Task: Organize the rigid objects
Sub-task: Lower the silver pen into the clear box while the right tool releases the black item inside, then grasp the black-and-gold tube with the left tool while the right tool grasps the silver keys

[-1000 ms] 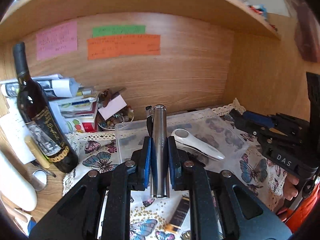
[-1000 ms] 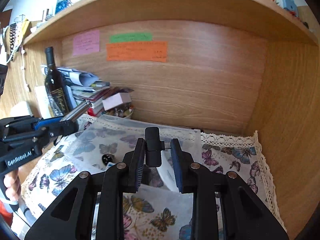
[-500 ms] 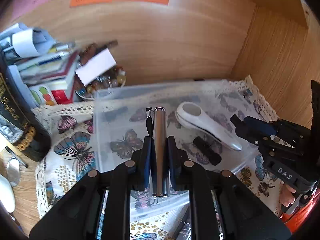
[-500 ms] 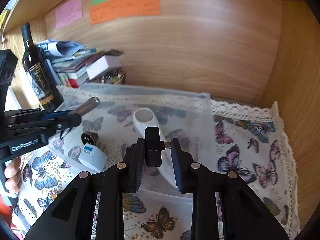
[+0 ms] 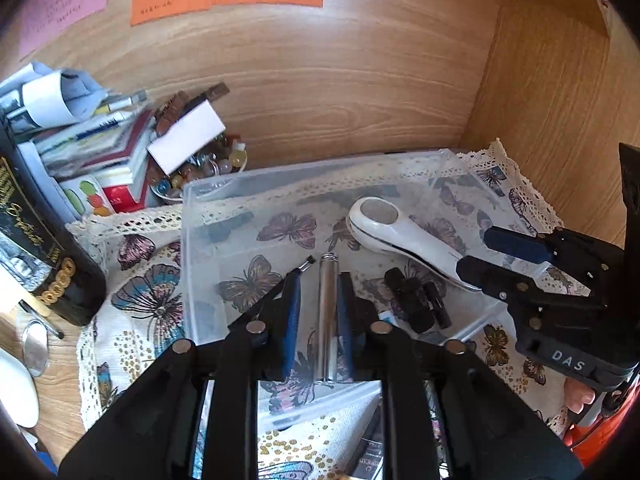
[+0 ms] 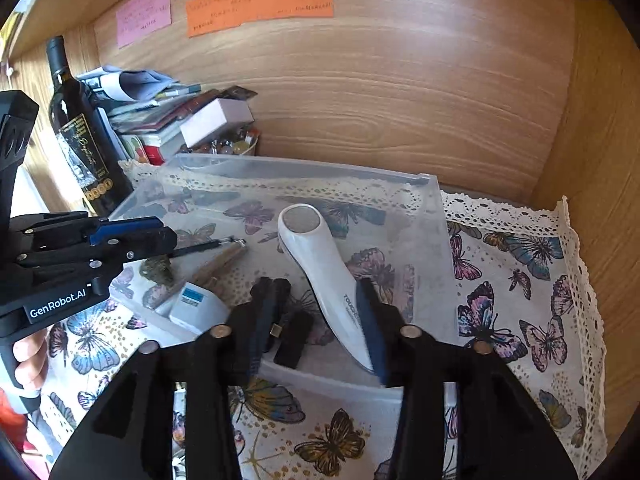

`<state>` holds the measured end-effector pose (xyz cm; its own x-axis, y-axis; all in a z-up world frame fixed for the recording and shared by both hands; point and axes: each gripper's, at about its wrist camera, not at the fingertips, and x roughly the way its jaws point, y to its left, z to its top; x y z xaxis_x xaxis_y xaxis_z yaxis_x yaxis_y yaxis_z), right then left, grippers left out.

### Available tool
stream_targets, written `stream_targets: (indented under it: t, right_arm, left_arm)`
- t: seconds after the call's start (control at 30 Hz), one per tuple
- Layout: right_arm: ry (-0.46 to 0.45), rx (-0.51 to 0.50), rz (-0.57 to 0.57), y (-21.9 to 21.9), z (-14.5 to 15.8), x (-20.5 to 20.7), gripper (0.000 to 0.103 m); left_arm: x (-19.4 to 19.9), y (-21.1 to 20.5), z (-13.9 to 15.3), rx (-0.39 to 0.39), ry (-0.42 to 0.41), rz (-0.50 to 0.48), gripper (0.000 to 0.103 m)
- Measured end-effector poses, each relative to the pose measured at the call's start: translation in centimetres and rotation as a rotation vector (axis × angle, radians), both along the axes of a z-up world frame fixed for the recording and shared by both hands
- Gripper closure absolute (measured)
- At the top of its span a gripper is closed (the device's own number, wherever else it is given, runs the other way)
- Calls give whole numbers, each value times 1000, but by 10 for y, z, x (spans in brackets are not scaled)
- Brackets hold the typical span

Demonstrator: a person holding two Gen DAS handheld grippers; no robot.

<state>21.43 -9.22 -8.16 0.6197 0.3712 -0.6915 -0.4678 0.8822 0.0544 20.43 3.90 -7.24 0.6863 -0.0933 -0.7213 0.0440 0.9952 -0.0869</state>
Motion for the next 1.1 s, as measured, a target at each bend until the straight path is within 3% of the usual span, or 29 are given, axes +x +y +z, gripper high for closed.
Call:
stream_targets:
  t: [0.13, 0.2, 0.33, 0.4, 0.5, 0.7, 0.97, 1.1]
  right_arm:
    - [-39, -4, -3, -2, 10, -12, 58]
    - [-62, 8, -4, -4, 16, -19, 49]
    - [-109, 33, -11, -11, 30, -34, 45]
    - [-126, 48, -12, -14, 35, -41, 35]
    - [-152, 62, -11, -18, 41, -54, 33]
    - [-164, 64, -8, -20, 39, -78, 28]
    - [-110, 40, 1, -20, 11, -98, 21]
    - [-57, 38, 9, -20, -5, -100, 21]
  left_arm:
    - [-11, 1, 11, 8, -41, 7, 62]
    - [-20, 0, 18, 15, -65, 8, 51]
    - [-39, 0, 34, 27, -122, 16, 36]
    - [-49, 2, 39, 34, -146, 20, 28]
    - [-64, 5, 44, 24, -164, 25, 13]
    - [-82, 5, 32, 33, -135, 18, 11]
    - [-87, -4, -11, 66, -9, -24, 11]
    - [-84, -11, -33, 89, 57, -48, 20]
